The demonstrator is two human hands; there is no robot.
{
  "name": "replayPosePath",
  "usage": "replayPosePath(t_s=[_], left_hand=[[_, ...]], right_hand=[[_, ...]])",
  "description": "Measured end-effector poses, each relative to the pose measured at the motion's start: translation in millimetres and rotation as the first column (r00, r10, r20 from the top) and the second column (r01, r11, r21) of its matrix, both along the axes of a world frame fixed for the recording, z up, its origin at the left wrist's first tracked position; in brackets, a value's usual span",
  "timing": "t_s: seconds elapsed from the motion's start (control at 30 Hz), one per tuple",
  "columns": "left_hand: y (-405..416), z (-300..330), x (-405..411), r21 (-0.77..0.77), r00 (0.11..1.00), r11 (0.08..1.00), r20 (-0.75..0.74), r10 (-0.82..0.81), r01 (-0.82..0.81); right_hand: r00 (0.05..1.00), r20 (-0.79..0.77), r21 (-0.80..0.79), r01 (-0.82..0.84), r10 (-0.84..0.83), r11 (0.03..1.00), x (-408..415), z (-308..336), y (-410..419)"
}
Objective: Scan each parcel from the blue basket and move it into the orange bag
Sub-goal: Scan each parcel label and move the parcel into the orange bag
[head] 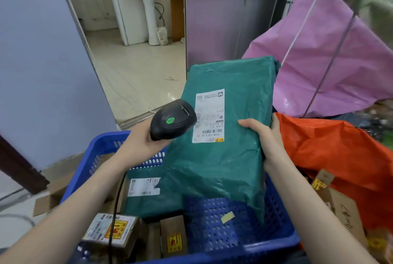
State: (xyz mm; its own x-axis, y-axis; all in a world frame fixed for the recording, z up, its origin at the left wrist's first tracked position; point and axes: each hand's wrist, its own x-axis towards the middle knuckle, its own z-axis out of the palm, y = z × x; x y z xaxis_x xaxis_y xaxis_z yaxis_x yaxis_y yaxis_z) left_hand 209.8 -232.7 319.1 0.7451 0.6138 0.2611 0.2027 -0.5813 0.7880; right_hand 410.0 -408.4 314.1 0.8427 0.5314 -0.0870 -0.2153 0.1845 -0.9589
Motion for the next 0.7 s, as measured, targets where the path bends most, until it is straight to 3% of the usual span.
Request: replayPosePath(t_s=[0.27,0.7], left_hand=[[-3,5,-8,0.109,0.998,0.994,-0.058,-0.009,0.015],[0,12,-28,0.113,0.989,0.993,-0.15,0.001,0.017]], right_hand=[[0.999,0.044,-0.048,0.016,-0.014,0.999,-14,3,14],[0.996,0.092,-0.118,0.001,0.01,0.993,-17,8,10]])
